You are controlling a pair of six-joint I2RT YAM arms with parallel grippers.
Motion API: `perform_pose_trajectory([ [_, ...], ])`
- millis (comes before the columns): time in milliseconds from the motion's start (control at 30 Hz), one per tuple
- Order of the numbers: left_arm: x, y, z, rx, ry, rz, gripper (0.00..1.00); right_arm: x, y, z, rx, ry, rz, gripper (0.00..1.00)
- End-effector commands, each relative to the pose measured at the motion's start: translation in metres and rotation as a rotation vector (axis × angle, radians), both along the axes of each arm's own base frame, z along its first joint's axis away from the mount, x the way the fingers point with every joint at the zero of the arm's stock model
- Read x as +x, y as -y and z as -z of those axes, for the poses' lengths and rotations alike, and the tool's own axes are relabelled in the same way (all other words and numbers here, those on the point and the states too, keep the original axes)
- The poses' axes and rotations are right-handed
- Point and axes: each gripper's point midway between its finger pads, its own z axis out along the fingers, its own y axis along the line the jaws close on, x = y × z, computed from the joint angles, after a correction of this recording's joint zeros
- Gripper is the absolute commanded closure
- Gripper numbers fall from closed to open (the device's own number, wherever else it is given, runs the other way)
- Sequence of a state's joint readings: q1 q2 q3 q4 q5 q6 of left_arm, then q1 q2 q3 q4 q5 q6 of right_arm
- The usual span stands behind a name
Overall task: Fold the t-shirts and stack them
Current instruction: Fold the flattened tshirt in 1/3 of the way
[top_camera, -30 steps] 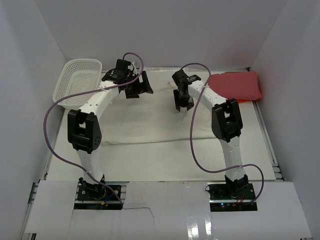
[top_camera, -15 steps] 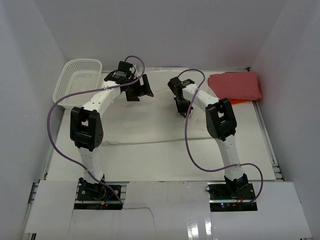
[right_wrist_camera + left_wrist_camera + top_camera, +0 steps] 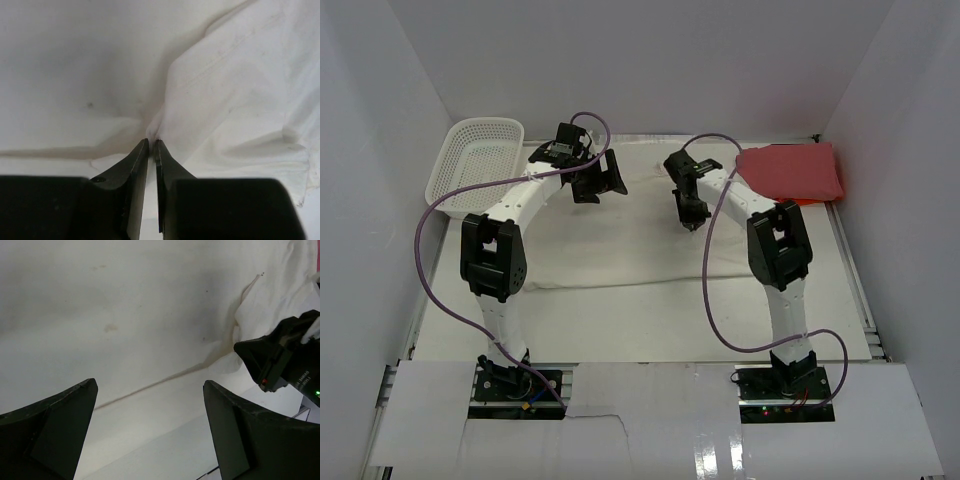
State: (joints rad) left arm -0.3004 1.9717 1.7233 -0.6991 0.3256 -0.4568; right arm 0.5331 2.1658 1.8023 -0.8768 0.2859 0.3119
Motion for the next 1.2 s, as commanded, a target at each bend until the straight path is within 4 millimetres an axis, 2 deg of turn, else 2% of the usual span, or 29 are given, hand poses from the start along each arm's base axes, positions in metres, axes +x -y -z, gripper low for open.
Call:
perform_pose_trajectory([
  [0,-0.002,0.003,-0.004,-0.012,0.017,0.027,0.02,0.016,-0.011,-0.032,0.239,0.129,0.021,0.84],
  [33,-0.003,0.002,-0.003,-0.013,0.014,0.027,0.02,0.006,-0.006,-0.028,0.235,0.111,0.032,0.84],
  [67,-0.003,0.003,-0.003,-0.012,0.014,0.031,0.02,0.014,-0.014,-0.042,0.351,0.155,0.022,0.84],
  [100,-0.003,0.003,-0.002,-0.012,0.014,0.033,0.02,0.011,-0.015,-0.040,0.404,0.151,0.021,0.85],
  [133,-0.004,0.003,0.000,-0.012,0.010,0.035,0.02,-0.003,-0.019,-0.028,0.478,0.091,0.025,0.85],
  [167,-0.005,0.004,0.000,-0.013,0.009,0.038,0.02,0.001,-0.012,-0.033,0.522,0.107,0.046,0.85],
  [200,-0.005,0.004,0.000,-0.014,0.008,0.039,0.02,0.007,-0.015,-0.036,0.573,0.142,0.037,0.85],
  [233,-0.006,0.004,0.002,-0.013,0.004,0.043,0.02,0.004,-0.019,-0.037,0.625,0.130,0.025,0.85],
  [267,-0.006,0.005,0.002,-0.012,0.009,0.047,0.02,0.002,-0.012,-0.030,0.640,0.122,0.040,0.84],
  [400,-0.007,0.006,0.002,-0.014,0.012,0.055,0.02,0.005,-0.020,-0.029,0.735,0.127,0.002,0.80],
  [500,-0.008,0.006,0.003,-0.010,0.009,0.057,0.02,-0.009,-0.023,-0.018,0.801,0.101,0.035,0.80],
  [533,-0.009,0.006,0.005,-0.007,0.008,0.060,0.02,-0.003,-0.030,-0.026,0.861,0.158,0.012,0.80],
  [567,-0.009,0.006,0.005,-0.005,0.008,0.061,0.02,-0.019,-0.028,-0.015,0.903,0.120,0.076,0.81],
  [600,-0.010,0.007,0.006,-0.004,0.005,0.062,0.02,-0.023,-0.028,-0.013,0.941,0.124,0.100,0.81],
  [633,-0.010,0.007,0.006,-0.004,0.007,0.063,0.02,-0.017,-0.034,-0.024,1.009,0.198,0.078,0.81],
  [667,-0.011,0.008,0.007,-0.004,0.004,0.067,0.02,-0.022,-0.033,-0.024,1.032,0.205,0.103,0.81],
  [700,-0.011,0.008,0.008,-0.005,0.002,0.067,0.02,-0.035,-0.029,-0.009,1.049,0.165,0.178,0.80],
  [733,-0.011,0.008,0.009,-0.003,0.000,0.069,0.02,-0.033,-0.031,-0.011,1.078,0.190,0.180,0.78],
  [800,-0.012,0.010,0.009,-0.007,0.000,0.073,0.02,-0.037,-0.027,-0.005,1.089,0.184,0.236,0.76],
  [833,-0.012,0.011,0.009,-0.007,0.000,0.075,0.02,-0.042,-0.022,0.000,1.076,0.203,0.257,0.64],
  [967,-0.013,0.012,0.009,-0.003,0.002,0.080,0.02,-0.038,-0.004,-0.004,0.956,0.291,0.282,0.44],
  [1100,-0.014,0.015,0.010,-0.004,0.000,0.087,0.02,-0.021,0.007,-0.019,0.815,0.327,0.239,0.43],
  [1133,-0.013,0.015,0.010,-0.006,-0.001,0.087,0.02,-0.004,0.004,-0.034,0.778,0.374,0.184,0.44],
  [1167,-0.013,0.015,0.011,-0.006,-0.001,0.087,0.02,0.004,0.002,-0.038,0.741,0.378,0.156,0.44],
])
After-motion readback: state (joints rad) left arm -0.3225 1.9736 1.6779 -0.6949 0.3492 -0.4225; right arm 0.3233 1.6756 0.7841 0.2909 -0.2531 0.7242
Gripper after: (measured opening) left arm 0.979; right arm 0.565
